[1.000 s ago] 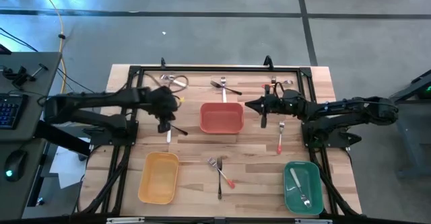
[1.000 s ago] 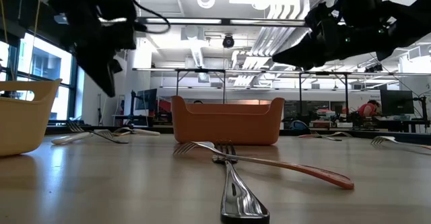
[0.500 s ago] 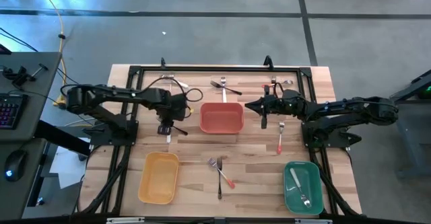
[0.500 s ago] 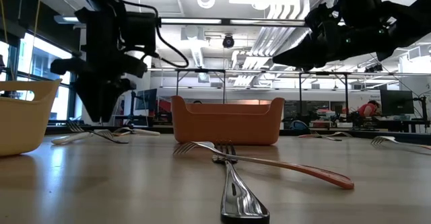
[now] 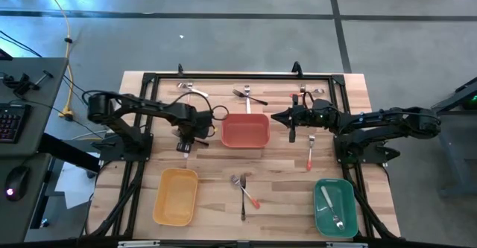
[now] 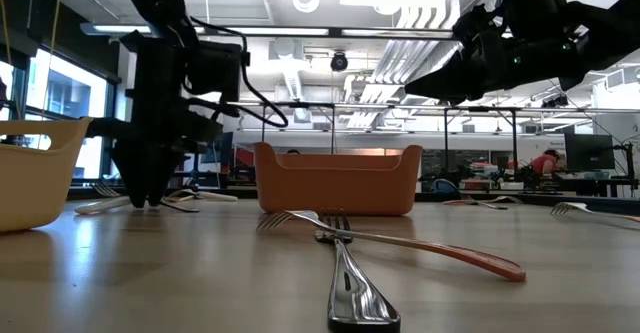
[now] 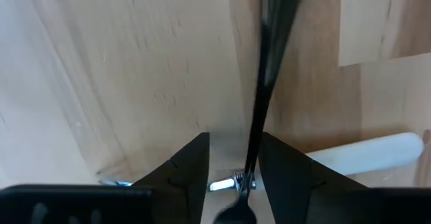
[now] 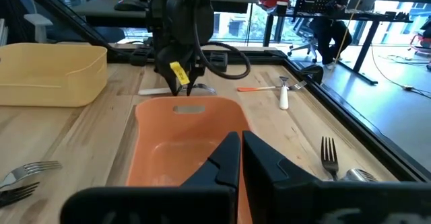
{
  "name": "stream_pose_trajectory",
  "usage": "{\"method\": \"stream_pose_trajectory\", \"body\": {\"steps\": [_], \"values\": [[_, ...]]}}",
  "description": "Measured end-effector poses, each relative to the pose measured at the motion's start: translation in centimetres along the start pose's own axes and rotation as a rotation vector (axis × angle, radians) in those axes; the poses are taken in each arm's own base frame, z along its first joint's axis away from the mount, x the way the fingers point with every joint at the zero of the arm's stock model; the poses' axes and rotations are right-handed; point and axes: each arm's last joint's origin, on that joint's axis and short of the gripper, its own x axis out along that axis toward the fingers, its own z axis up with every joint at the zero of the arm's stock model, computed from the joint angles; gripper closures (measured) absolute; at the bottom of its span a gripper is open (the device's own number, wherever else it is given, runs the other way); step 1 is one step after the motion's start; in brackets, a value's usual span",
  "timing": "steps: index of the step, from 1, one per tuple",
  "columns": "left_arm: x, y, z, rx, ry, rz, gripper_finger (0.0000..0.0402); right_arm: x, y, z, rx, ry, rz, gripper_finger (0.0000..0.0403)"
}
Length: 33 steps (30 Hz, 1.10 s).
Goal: Sort silverware by color (type)
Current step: Put the middle left black fork into the yellow bin
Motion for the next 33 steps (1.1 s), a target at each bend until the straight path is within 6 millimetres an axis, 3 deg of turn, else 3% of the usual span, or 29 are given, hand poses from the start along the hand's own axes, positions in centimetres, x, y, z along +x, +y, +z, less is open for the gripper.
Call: {"method": "stream_pose_trajectory", "body": {"steps": [6, 11, 18, 26, 33], "values": [[0.4, 0.0, 0.1, 0.024, 0.019, -0.006, 0.0326, 0.0, 0.0, 0.0, 0.0, 0.0, 0.0, 0.0403], [0.0, 0.0, 0.1, 0.023, 0.016, -0.003, 0.0385, 0.0, 0.0, 0.0, 0.0, 0.0, 0.0, 0.0403], [-2.6, 0.3, 0.4, -0.099, 0.009, 0.003, 0.0396, 0.0, 0.0, 0.0, -0.002, -0.001, -0.001, 0.0403], [-7.3, -0.9, -0.5, -0.506, -0.13, -0.129, 0.0398, 0.0, 0.0, 0.0, -0.005, -0.001, -0.001, 0.0403], [-11.9, -5.7, -1.8, -0.913, -0.331, -0.229, 0.04, 0.0, 0.0, 0.1, -0.028, -0.008, -0.002, 0.0403]]}}
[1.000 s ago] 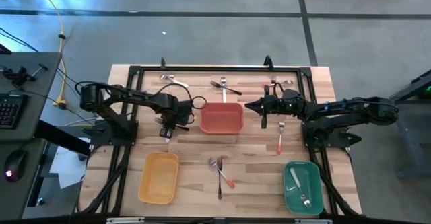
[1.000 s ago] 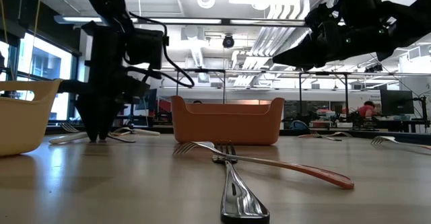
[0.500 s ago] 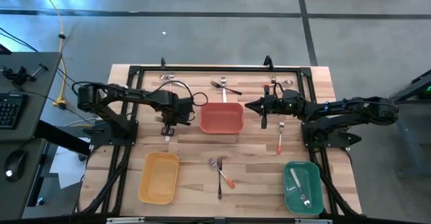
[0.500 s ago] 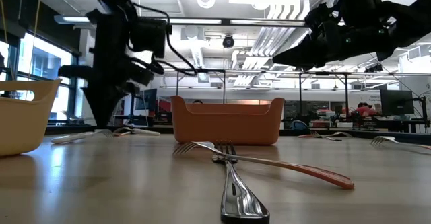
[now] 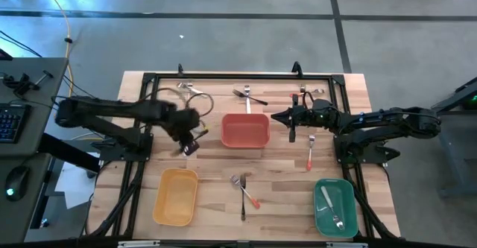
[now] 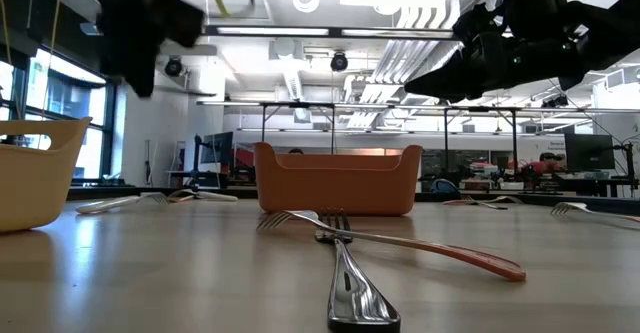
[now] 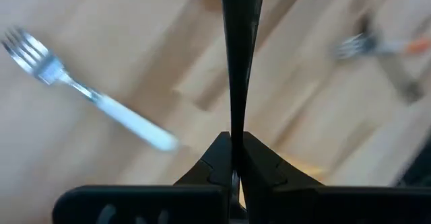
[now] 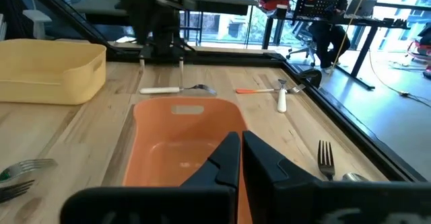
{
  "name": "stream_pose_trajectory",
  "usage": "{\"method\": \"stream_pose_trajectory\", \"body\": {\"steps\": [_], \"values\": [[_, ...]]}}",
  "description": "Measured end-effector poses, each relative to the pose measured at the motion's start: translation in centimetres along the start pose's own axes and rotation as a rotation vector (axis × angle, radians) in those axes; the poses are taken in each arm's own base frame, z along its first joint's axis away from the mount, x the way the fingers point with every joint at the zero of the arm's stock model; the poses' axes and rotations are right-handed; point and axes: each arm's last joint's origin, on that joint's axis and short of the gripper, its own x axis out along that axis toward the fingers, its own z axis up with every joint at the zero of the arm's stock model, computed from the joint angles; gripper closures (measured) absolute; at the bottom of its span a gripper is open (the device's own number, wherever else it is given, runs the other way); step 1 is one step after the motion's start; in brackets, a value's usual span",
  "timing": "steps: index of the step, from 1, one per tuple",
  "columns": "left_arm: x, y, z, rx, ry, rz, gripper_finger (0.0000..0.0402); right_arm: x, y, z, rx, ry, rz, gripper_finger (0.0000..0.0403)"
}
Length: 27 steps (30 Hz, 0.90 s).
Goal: Sort silverware by color (type)
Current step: Put the middle left black fork into the yellow bin
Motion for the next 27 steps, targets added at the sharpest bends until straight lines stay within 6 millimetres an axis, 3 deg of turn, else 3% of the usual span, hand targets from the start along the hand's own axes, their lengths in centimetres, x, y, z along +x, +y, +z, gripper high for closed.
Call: {"method": "stream_pose_trajectory", "body": {"steps": [6, 12, 19, 27], "values": [[-1.2, -4.5, -4.8, -0.251, -0.136, -0.125, 0.04, 0.0, 0.0, 0.1, -0.002, -0.009, -0.001, 0.0403], [0.6, -8.2, -10.7, -0.433, -0.149, -0.14, 0.04, 0.0, 0.0, 0.3, -0.009, -0.031, -0.004, 0.0403], [3.9, -9.7, -15.7, -0.533, -0.146, -0.043, 0.04, 0.0, -0.1, 0.4, -0.01, -0.041, -0.006, 0.0403], [6.0, -10.1, -18.1, -0.543, -0.11, 0.028, 0.04, 0.0, -0.1, 0.4, -0.008, -0.043, -0.028, 0.0403]]}}
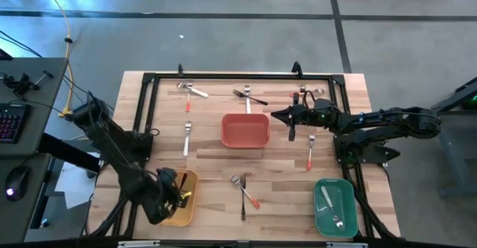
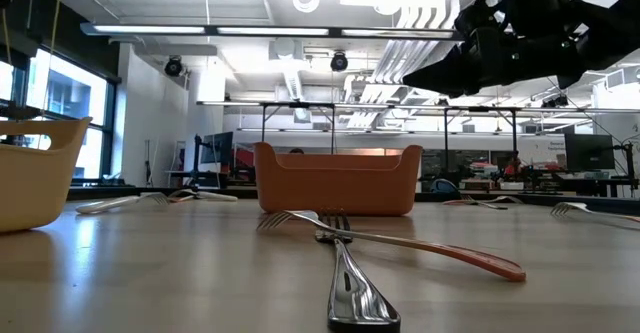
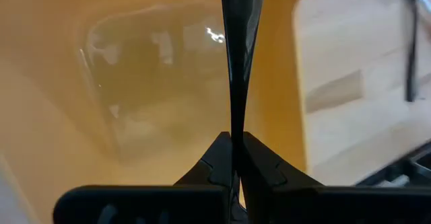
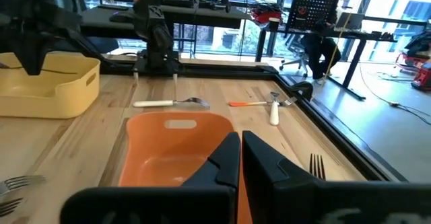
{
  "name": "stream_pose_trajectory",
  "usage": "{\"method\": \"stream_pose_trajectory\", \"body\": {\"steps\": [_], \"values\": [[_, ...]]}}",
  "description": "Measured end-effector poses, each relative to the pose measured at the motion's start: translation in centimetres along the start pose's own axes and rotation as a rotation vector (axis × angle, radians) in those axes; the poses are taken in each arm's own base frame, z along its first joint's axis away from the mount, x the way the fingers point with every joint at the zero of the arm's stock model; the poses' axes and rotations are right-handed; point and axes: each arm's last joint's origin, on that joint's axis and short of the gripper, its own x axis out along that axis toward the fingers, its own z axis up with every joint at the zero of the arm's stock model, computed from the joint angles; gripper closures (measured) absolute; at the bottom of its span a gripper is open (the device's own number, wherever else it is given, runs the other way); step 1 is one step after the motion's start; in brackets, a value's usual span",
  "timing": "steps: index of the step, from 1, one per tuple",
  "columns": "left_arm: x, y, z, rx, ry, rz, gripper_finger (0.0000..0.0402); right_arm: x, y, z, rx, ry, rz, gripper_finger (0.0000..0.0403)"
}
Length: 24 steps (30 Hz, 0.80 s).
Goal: Sort silverware by color (type)
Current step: Put the middle left black fork into the yellow bin, then put the top right orange fork into the orange bin
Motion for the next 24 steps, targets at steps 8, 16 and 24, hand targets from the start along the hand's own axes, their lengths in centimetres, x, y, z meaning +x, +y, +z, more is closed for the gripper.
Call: {"method": "stream_pose_trajectory", "body": {"steps": [8, 16, 24], "values": [[1.7, 0.8, -0.5, 0.053, -0.022, 0.065, 0.039, 0.0, -0.1, 0.0, 0.01, 0.005, -0.017, 0.0403], [1.5, 0.9, -0.4, 0.24, 0.016, 0.081, 0.0332, 0.0, -0.1, -0.1, 0.032, 0.011, -0.022, 0.0403], [-2.4, 0.3, 1.8, 0.6, -0.124, -0.119, 0.0362, 0.4, 0.0, 0.4, 0.054, 0.024, -0.03, 0.0403]]}}
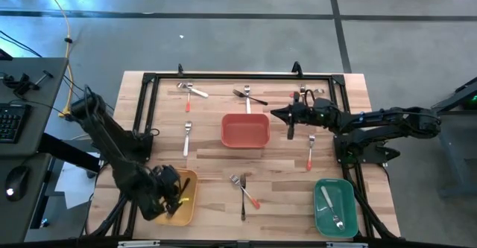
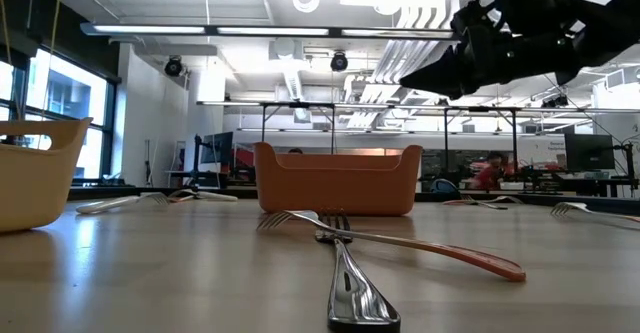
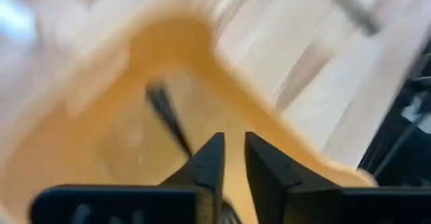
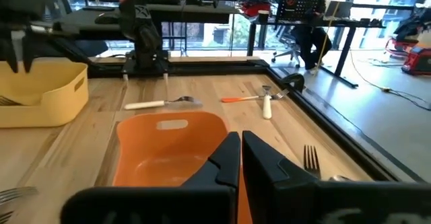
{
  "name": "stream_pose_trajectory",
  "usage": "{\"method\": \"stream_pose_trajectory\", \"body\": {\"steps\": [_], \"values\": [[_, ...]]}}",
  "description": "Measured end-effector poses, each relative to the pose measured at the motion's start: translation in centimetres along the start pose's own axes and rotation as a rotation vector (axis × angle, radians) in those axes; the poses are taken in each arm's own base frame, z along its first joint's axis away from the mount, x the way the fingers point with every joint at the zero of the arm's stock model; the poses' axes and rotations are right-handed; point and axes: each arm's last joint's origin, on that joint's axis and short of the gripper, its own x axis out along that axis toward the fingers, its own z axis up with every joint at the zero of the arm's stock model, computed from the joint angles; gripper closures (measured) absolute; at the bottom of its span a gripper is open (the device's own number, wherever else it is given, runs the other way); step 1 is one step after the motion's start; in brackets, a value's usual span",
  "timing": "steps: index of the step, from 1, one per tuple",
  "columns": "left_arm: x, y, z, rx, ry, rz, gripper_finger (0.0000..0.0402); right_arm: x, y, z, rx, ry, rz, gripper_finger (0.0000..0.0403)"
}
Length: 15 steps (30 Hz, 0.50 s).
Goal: Sort silverware by color (type)
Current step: Put the top right orange fork into the orange bin
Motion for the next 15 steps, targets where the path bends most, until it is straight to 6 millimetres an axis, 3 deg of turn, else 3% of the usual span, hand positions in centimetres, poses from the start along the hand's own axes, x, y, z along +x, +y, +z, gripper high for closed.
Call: {"method": "stream_pose_trajectory", "body": {"steps": [3, 6, 10, 15], "values": [[-1.0, 0.4, 2.0, 0.146, -0.074, -0.031, 0.0395, 0.5, 0.5, 0.6, 0.025, 0.044, 0.013, 0.0403], [-1.1, 1.0, 4.0, 0.273, -0.126, -0.107, 0.0397, 0.9, 1.1, 1.2, 0.027, 0.096, -0.009, 0.0402], [0.3, 2.7, 6.4, 0.354, -0.231, -0.302, 0.0401, 1.2, 2.0, 1.7, 0.038, 0.148, -0.042, 0.0403], [2.7, 6.1, 8.5, 0.384, -0.398, -0.481, 0.0401, 1.3, 2.6, 1.7, 0.11, 0.189, -0.066, 0.0402]]}}
